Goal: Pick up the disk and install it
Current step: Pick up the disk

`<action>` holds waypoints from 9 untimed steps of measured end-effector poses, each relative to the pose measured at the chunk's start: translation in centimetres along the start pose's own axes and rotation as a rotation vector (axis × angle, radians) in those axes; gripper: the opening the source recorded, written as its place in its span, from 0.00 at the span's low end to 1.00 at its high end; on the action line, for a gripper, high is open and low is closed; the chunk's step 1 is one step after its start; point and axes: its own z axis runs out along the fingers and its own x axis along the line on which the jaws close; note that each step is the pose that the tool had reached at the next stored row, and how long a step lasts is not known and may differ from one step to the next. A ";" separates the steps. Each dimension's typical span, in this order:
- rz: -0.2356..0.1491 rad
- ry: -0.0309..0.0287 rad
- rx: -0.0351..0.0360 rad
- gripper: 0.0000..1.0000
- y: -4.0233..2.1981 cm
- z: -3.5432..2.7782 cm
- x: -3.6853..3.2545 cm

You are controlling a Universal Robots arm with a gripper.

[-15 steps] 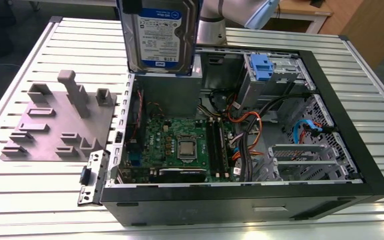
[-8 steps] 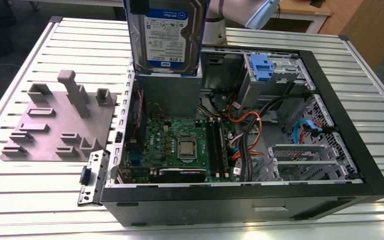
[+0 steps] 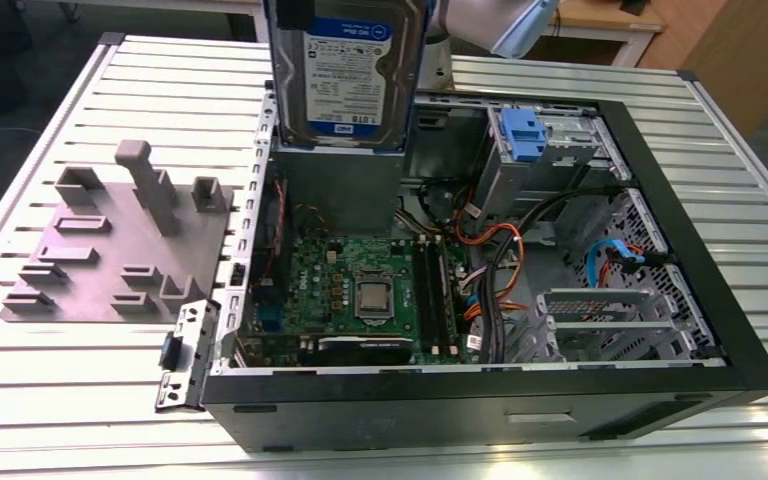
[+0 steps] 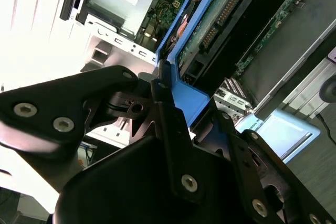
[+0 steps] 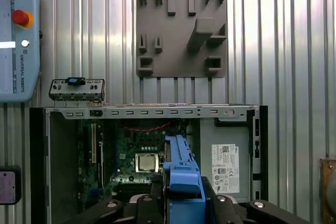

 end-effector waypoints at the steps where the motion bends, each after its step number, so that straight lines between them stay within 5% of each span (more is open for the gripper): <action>1: 0.000 0.0000 0.0000 0.37 -0.12 0.00 0.00; 9: 0.000 -0.0001 0.0001 0.37 -1.21 0.01 -0.03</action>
